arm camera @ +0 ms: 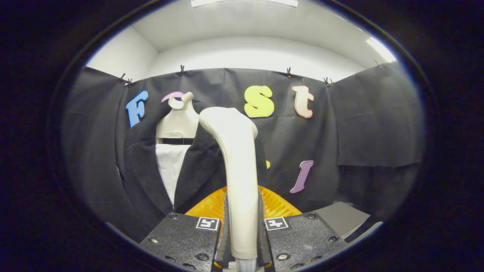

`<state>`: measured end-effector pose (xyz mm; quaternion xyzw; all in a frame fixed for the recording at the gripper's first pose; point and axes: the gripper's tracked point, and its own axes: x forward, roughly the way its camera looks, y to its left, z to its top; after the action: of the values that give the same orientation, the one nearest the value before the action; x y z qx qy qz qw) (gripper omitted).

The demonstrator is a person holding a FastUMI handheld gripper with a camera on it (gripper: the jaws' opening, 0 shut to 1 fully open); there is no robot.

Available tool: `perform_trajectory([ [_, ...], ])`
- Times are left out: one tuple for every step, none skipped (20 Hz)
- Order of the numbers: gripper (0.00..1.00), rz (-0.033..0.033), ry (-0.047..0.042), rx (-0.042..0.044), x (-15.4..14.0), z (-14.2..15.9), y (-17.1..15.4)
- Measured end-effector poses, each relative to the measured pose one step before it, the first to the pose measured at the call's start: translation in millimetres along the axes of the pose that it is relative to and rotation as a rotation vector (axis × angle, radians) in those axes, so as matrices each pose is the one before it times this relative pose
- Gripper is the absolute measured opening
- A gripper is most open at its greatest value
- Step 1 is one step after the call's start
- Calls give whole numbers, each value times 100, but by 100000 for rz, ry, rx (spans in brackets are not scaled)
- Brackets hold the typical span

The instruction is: Iron the clothes twice with a garment steamer, once on the left side and once on the right side.

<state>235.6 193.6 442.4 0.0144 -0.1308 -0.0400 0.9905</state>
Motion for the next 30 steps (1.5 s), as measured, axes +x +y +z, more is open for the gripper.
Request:
perform_trajectory([
  [31,-1725,-1355,-1918,172,-47,249],
  [31,-1134,-353,-1142,408,-351,266],
  [31,-742,908,-443,215,-572,255],
  [31,0,1403,432,567,-630,134],
  [31,157,1566,300,464,-743,136],
  [30,215,1926,-115,592,-767,79],
  [31,-55,509,-805,250,-533,48],
  [31,-57,207,-1038,93,-384,5],
  [31,-46,548,-1131,114,-394,26],
  [31,-199,452,-1408,-70,-581,-4],
  [31,42,63,-1286,-429,-460,-59],
  [31,212,365,-1046,-333,-529,-95],
  [31,182,543,-732,-351,-575,22],
  [30,132,378,-907,-49,-668,-45],
  [30,178,596,-1177,-209,-647,32],
  [31,398,220,-793,-80,-825,-15],
  [31,388,164,-368,-169,-436,62],
  [31,80,772,-330,-89,-774,-14],
  [31,-24,1167,-308,-274,-828,-6],
  [31,221,861,-649,-147,-614,46],
  [31,414,752,-482,-197,-625,261],
  [31,571,679,-430,-214,-665,295],
  [31,598,545,-638,-159,-824,324],
  [31,686,531,-1098,-168,-698,400],
  [31,620,811,-1042,-180,-871,408],
  [31,234,747,-1016,-20,-955,286],
  [31,106,1211,-1175,-132,-1140,318],
  [31,572,1149,-722,-222,-903,553],
  [31,1137,1050,-775,-106,-1050,575],
  [31,941,773,-450,-207,-638,476],
])
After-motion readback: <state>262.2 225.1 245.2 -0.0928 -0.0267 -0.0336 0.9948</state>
